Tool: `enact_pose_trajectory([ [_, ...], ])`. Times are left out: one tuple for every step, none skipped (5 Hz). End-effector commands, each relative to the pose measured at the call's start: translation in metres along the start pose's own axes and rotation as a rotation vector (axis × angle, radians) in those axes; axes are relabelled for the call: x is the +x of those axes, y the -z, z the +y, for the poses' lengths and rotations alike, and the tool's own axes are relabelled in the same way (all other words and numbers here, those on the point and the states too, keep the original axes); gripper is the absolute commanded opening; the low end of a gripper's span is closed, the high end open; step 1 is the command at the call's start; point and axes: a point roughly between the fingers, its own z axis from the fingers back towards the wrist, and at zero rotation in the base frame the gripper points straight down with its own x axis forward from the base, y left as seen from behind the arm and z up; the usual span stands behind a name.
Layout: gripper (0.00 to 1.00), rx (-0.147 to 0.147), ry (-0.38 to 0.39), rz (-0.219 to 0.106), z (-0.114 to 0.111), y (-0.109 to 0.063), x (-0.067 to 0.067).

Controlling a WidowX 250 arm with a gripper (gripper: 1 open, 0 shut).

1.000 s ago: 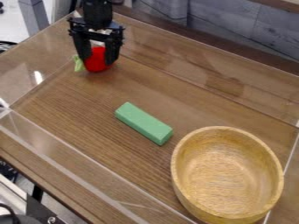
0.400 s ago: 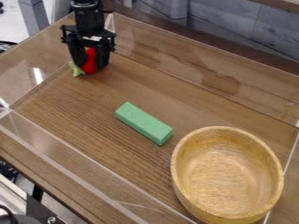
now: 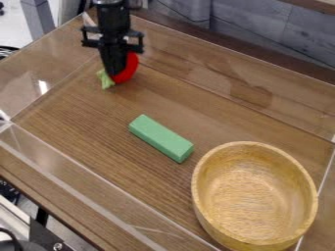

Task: Move the red fruit to the right

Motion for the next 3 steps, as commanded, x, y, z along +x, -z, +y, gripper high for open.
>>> enact_pose_trajectory([
  [0.00, -0.030, -0.045, -0.114, -0.024, -0.054, 0.006],
  [0.00, -0.071, -0.032, -0.114, -0.062, -0.052, 0.005],
  [0.00, -0.089, 0.004, -0.104, -0.106, -0.036, 0.004],
])
